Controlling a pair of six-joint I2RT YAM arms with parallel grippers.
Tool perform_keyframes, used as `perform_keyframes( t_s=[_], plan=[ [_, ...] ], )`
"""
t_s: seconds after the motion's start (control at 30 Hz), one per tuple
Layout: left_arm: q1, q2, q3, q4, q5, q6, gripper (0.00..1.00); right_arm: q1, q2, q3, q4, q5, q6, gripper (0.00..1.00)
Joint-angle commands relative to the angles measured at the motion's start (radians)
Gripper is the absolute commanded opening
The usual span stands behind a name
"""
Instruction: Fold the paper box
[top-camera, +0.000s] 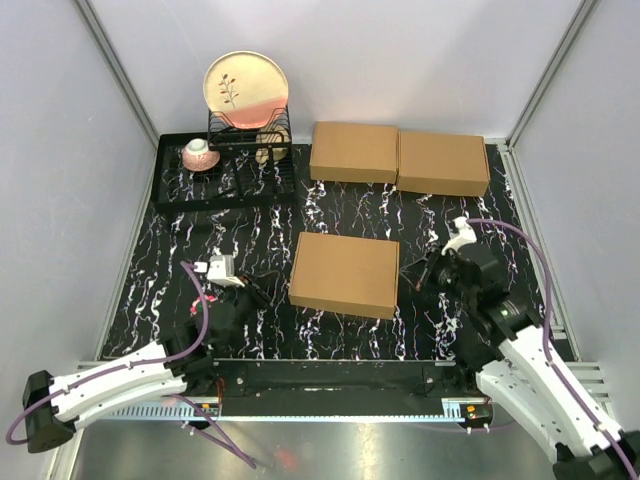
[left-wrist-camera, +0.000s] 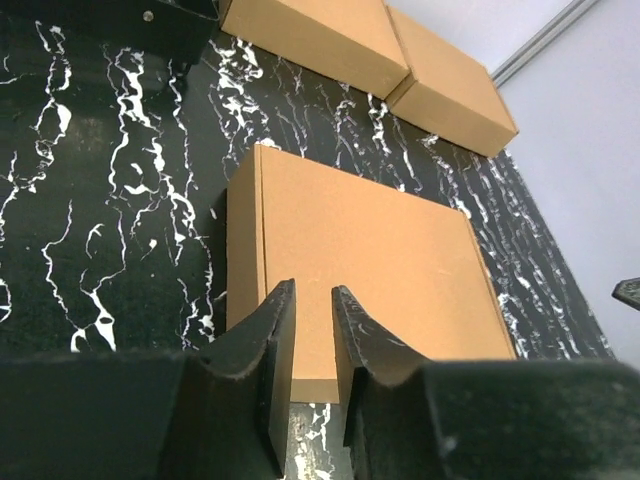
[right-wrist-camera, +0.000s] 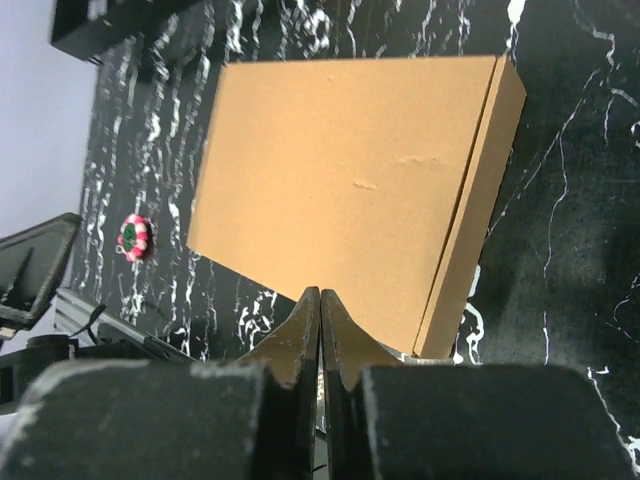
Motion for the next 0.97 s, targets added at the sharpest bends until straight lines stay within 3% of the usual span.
perform_keyframes(
  t_s=[0.0,0.17,0.27,0.33,0.37,0.47,0.57,0.7,0.93],
  plan=[
    [0.001,0.082,0.055,-0.051,-0.018,0.016,0.24,0.003,0.133,-0.007,0.074,-0.059,-0.002,0.07],
    [0.001,0.209,0.019,0.031,0.087,-0.056,0.2,0.003,0.188,-0.074,0.2,-0.186,0.018,0.1],
    [0.001,0.223,0.009,0.054,0.114,-0.074,0.22,0.004,0.194,-0.068,0.191,-0.167,0.01,0.13],
    [0.001,0.212,0.025,0.015,0.095,-0.065,0.31,0.004,0.177,-0.067,0.176,-0.127,0.0,0.19],
    [0.001,0.188,0.039,-0.016,0.078,-0.065,0.44,0.004,0.159,-0.063,0.173,-0.092,-0.002,0.23],
    [0.001,0.136,0.093,-0.162,-0.019,-0.103,0.64,0.003,0.151,-0.031,0.151,-0.041,-0.043,0.36],
    [0.002,0.097,0.143,-0.291,-0.1,-0.143,0.79,0.004,0.209,0.009,0.137,-0.119,-0.098,0.36],
    [0.002,0.086,0.196,-0.412,-0.168,-0.234,0.98,0.004,0.227,-0.017,0.131,-0.081,-0.094,0.35],
    [0.003,0.252,0.314,-0.617,-0.203,-0.404,0.99,0.004,0.159,-0.047,0.223,-0.068,-0.056,0.37]
  ],
)
